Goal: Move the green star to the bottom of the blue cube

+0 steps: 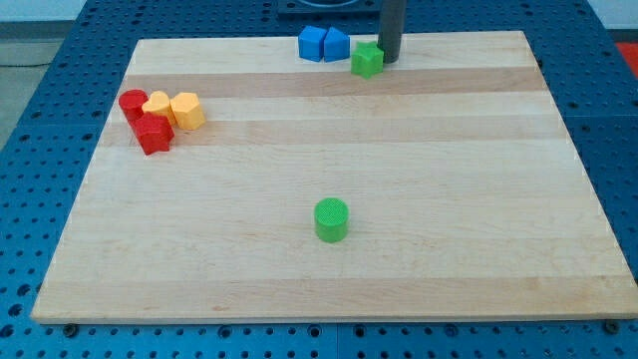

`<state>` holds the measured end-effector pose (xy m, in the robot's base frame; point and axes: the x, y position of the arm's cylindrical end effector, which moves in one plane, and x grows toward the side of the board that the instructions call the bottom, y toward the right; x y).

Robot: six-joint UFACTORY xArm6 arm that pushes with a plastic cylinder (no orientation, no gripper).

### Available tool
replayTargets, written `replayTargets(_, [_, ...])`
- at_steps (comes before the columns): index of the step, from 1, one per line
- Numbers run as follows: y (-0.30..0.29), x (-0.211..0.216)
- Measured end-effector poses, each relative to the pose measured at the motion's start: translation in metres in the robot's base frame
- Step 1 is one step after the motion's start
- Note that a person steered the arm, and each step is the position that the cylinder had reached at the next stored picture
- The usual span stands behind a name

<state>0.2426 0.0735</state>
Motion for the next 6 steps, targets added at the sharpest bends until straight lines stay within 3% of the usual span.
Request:
replayTargets(2, [-0.021, 0.003])
replayTargets(4, [0.002, 0.015])
replayTargets(6, [-0.045, 0.019])
